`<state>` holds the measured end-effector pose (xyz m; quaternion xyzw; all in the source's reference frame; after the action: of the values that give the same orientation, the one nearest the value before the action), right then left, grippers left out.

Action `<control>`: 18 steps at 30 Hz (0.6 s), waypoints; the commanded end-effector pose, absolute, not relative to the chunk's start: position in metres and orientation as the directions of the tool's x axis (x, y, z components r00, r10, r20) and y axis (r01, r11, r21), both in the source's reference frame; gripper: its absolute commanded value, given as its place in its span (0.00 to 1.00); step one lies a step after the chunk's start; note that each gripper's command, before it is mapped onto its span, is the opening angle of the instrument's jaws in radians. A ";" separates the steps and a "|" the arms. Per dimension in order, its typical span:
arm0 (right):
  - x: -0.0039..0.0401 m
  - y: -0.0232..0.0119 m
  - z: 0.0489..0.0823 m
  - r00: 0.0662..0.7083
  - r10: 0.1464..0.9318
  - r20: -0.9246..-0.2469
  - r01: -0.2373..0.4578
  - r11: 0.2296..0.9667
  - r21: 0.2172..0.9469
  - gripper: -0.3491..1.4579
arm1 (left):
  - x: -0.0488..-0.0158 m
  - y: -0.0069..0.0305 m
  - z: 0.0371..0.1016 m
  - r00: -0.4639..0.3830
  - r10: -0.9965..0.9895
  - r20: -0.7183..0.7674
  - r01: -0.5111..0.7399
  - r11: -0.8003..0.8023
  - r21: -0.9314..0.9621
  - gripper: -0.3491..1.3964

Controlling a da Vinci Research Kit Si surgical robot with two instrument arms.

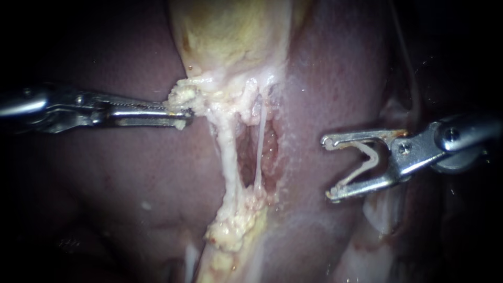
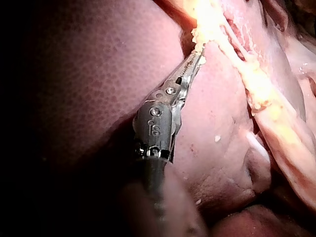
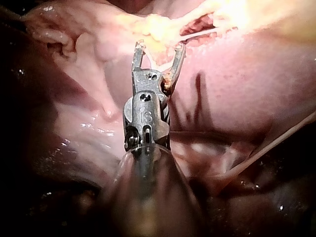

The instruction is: Grabbing gallbladder

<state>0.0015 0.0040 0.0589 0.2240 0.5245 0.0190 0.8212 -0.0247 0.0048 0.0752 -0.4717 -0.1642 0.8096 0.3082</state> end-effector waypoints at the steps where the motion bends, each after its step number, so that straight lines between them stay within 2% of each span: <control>1: 0.0015 0.0040 0.0589 0.449 0.266 -0.853 0.204 0.899 0.388 0.47 | -0.0247 0.0048 0.0752 -0.365 0.653 -0.664 -0.343 -0.757 -0.556 0.00; 2: 0.0015 0.0040 0.0589 0.449 0.266 -0.853 0.204 0.899 0.388 0.47 | -0.0245 0.0047 0.0751 -0.363 0.657 -0.660 -0.347 -0.753 -0.559 0.00; 3: 0.0015 0.0040 0.0589 0.449 0.266 -0.853 0.204 0.899 0.388 0.47 | -0.0243 0.0046 0.0750 -0.367 0.648 -0.667 -0.347 -0.761 -0.548 0.09; 4: 0.0015 0.0040 0.0589 0.449 0.266 -0.853 0.204 0.899 0.388 0.47 | -0.0240 0.0044 0.0748 -0.374 0.634 -0.677 -0.346 -0.773 -0.532 0.24; 7: 0.0015 0.0041 0.0590 0.449 0.266 -0.853 0.204 0.899 0.388 0.47 | -0.0232 0.0040 0.0741 -0.379 0.625 -0.683 -0.346 -0.780 -0.522 0.42; 11: 0.0015 0.0041 0.0590 0.449 0.266 -0.853 0.204 0.899 0.388 0.47 | -0.0227 0.0043 0.0728 -0.395 0.598 -0.698 -0.364 -0.799 -0.479 0.62; 14: 0.0015 0.0041 0.0590 0.449 0.266 -0.853 0.204 0.899 0.388 0.47 | -0.0231 0.0050 0.0720 -0.400 0.587 -0.704 -0.376 -0.805 -0.458 0.68; 18: 0.0015 0.0041 0.0590 0.449 0.266 -0.853 0.204 0.899 0.388 0.47 | -0.0241 0.0061 0.0712 -0.386 0.577 -0.720 -0.379 -0.810 -0.447 0.70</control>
<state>0.0014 0.0041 0.0590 0.2240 0.5246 0.0191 0.8211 -0.0245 0.0063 0.0710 -0.4762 -0.1031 0.8238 0.2899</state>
